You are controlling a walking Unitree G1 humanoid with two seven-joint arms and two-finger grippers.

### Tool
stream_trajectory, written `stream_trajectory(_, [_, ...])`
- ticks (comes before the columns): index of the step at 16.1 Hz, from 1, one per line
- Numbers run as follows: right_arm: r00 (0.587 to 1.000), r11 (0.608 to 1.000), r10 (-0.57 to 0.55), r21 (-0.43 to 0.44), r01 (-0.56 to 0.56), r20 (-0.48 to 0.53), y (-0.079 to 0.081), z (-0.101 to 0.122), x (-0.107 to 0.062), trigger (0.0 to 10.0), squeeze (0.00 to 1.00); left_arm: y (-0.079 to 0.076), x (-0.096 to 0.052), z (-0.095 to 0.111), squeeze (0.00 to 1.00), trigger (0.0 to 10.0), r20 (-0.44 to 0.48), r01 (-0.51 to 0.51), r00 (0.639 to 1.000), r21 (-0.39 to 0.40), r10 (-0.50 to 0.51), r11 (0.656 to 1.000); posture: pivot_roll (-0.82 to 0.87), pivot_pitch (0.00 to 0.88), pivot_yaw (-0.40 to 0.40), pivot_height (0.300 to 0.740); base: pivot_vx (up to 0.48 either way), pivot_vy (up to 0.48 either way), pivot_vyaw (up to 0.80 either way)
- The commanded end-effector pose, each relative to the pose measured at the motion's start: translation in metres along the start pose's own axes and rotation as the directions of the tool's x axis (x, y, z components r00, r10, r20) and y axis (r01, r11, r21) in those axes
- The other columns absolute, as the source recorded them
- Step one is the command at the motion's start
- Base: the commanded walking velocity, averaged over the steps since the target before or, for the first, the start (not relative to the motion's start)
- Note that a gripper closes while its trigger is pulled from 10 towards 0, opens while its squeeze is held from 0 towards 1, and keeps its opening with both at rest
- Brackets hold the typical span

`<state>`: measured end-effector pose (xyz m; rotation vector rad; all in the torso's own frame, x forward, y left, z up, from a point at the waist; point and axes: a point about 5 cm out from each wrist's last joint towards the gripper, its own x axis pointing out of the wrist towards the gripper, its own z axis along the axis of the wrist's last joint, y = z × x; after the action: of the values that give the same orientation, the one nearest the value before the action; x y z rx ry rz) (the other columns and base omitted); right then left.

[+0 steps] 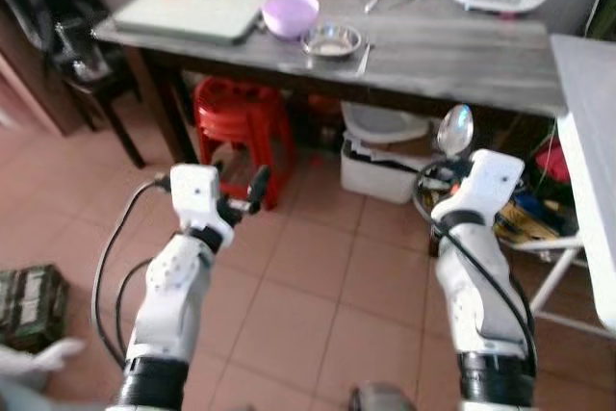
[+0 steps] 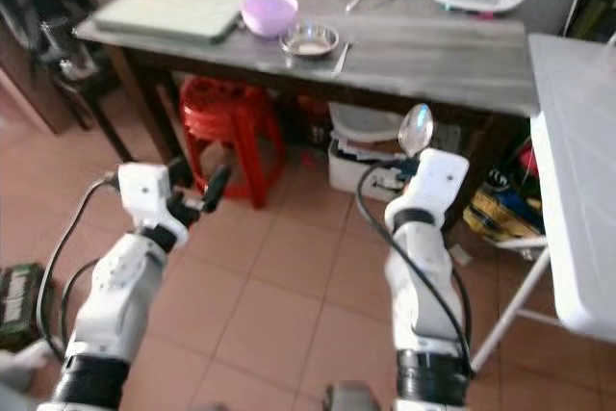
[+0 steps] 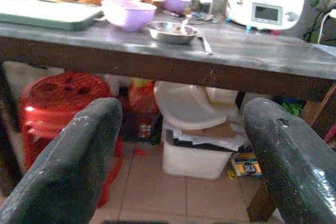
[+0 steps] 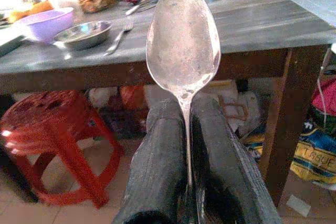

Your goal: Setting the table

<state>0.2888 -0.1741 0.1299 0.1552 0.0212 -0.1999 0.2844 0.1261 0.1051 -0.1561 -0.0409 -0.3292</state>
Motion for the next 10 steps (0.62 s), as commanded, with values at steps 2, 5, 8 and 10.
stream_trajectory(2, [1.0, 1.0, 0.009, -0.003, -0.009, 0.028, -0.0009, 0.0047, -0.0004, 10.0, 0.0, -0.0047, 0.003, 0.0025, 0.0, 10.0, 0.01, 0.023, 1.0, 0.003, -0.023, 1.0, -0.01, 0.0, 0.042, 0.74, 0.48, 0.0, 0.0])
stream_trajectory(5, [0.999, 1.0, 0.007, -0.01, -0.007, 0.032, -0.0014, 0.0047, 0.0004, 10.0, 0.0, -0.0047, 0.0029, 0.0023, 0.0, 10.0, 0.008, 0.022, 1.0, 0.003, -0.022, 1.0, -0.01, 0.0, 0.041, 0.74, 0.48, 0.0, 0.0])
stream_trajectory(8, [0.999, 1.0, 0.0, -0.011, 0.001, 0.042, -0.0028, 0.0075, 0.0022, 10.0, 0.0, -0.0061, 0.0033, 0.0013, 0.0, 10.0, 0.006, 0.026, 1.0, 0.0, -0.026, 1.0, -0.02, 0.0, 0.042, 0.74, 0.48, 0.0, 0.0])
stream_trajectory(10, [0.999, 1.0, -0.016, 0.005, 0.016, 0.036, -0.0043, 0.0069, 0.003, 10.0, 0.0, -0.0075, 0.0046, 0.0012, 0.0, 10.0, 0.006, 0.03, 1.0, -0.003, -0.03, 1.0, -0.02, 0.0, 0.043, 0.74, 0.437, 0.0, 0.0])
